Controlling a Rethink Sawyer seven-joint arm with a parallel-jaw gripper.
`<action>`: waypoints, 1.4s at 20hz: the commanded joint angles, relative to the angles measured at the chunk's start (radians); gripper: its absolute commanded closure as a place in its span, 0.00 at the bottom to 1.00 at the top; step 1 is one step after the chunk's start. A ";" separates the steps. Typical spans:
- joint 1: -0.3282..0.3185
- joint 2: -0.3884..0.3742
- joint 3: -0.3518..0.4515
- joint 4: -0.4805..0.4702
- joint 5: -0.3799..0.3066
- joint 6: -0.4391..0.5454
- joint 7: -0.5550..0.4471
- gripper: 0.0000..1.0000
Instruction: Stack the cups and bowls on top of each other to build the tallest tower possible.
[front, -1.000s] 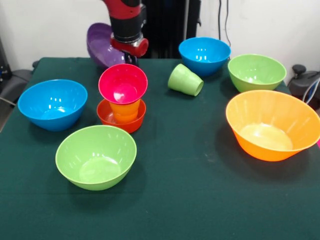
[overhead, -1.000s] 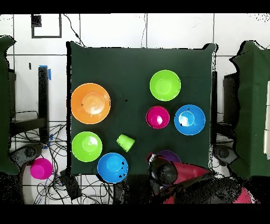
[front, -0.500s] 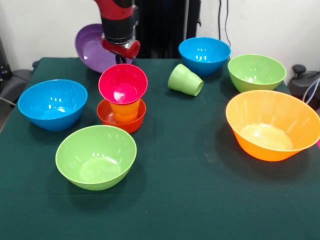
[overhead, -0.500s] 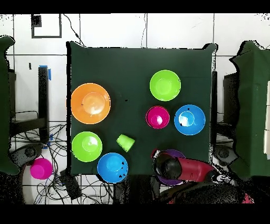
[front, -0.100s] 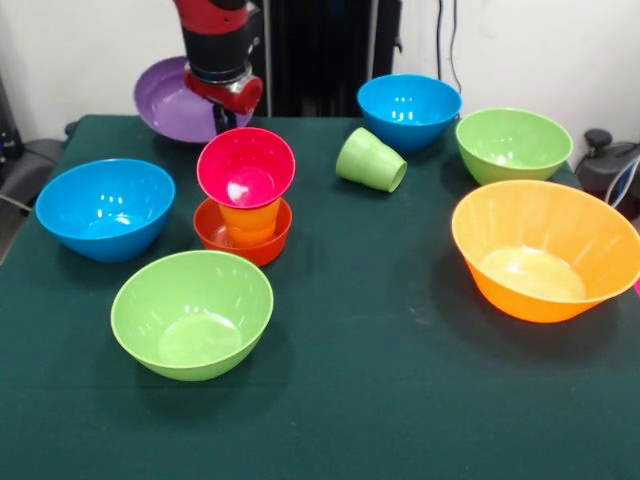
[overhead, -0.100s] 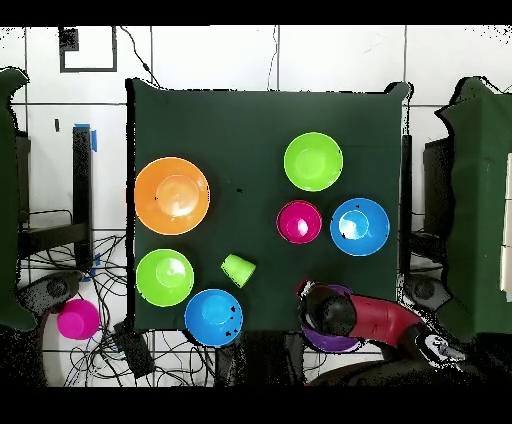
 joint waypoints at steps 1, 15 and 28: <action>0.003 -0.001 0.140 -0.125 -0.077 0.051 -0.129 0.00; -0.080 -0.042 0.233 -0.082 -0.038 0.164 -0.146 0.00; 0.003 0.193 0.051 -0.138 -0.022 -0.013 0.096 0.00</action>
